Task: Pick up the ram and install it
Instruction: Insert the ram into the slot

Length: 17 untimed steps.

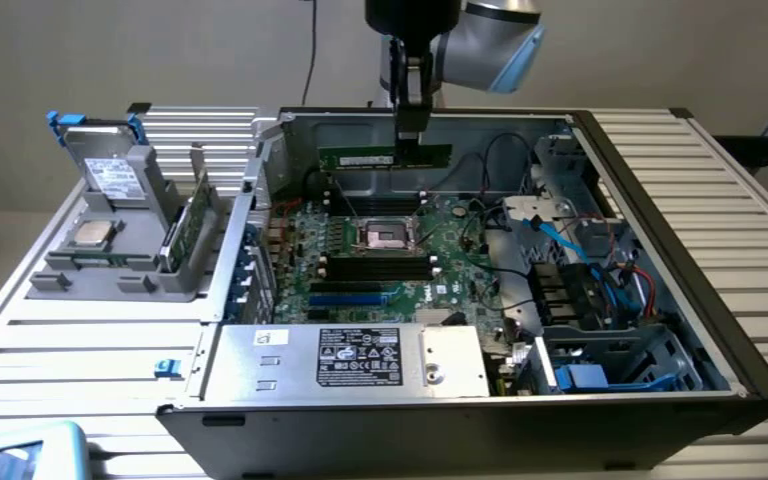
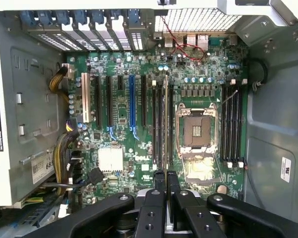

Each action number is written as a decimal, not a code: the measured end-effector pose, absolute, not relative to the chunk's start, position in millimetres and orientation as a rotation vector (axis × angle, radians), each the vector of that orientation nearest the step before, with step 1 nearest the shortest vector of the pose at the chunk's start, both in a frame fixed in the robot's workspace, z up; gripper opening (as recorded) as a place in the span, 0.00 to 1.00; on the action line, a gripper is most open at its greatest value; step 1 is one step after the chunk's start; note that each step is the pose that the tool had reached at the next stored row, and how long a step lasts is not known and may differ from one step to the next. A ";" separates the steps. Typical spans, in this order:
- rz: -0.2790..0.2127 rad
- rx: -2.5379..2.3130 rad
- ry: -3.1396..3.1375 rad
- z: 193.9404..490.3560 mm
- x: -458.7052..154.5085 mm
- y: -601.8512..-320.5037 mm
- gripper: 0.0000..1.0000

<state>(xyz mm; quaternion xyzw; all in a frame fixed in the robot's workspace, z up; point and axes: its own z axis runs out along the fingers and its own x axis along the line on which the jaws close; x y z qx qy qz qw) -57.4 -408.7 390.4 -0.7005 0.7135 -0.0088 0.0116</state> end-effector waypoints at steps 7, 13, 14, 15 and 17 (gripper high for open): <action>-0.030 -2.191 2.232 386.7 -57.6 -399.3 0.13; -0.058 -2.207 2.247 381.5 -57.6 -387.3 0.13; -0.059 -2.207 2.247 379.7 -57.6 -387.3 0.13; -0.059 -2.207 2.247 378.0 -57.5 -387.3 0.13; -0.059 -2.207 2.247 374.2 -57.6 -387.5 0.13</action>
